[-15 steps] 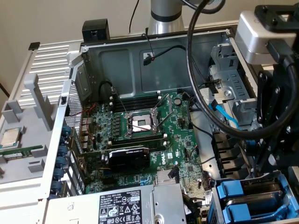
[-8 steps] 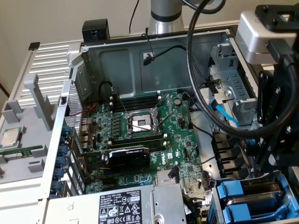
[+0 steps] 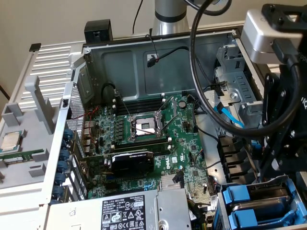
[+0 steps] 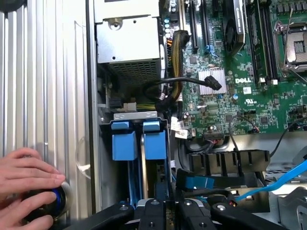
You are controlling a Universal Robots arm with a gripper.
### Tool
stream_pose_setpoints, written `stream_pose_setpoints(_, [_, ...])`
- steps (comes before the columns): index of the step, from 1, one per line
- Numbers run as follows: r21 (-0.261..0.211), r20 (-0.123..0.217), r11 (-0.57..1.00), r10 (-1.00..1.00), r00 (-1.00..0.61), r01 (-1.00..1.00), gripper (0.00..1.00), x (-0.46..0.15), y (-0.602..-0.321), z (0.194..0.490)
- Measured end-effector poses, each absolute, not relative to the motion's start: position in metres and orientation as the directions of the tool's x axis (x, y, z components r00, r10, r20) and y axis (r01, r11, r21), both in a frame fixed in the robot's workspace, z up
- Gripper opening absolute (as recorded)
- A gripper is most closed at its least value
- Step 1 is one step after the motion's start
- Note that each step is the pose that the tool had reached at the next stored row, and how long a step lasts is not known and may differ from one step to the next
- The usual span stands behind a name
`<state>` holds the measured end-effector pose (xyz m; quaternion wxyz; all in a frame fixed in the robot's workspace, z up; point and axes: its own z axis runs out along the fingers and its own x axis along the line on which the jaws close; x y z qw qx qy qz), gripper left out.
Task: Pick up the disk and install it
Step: 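Insert the first disk wire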
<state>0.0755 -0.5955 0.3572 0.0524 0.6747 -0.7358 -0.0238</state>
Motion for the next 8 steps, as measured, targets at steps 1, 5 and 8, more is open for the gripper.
stream_pose_setpoints(1, [0.106, 0.041, 0.092, -0.995, -0.088, -0.99, 0.17, 0.0756, -0.5957, 0.357])
stream_pose_setpoints(5, [0.109, 0.033, 0.099, -0.995, -0.096, -0.989, 0.17, 0.0757, -0.5981, 0.3569])
stream_pose_setpoints(8, [0.112, 0.029, 0.099, -0.995, -0.097, -0.989, 0.17, 0.0761, -0.6012, 0.3568])
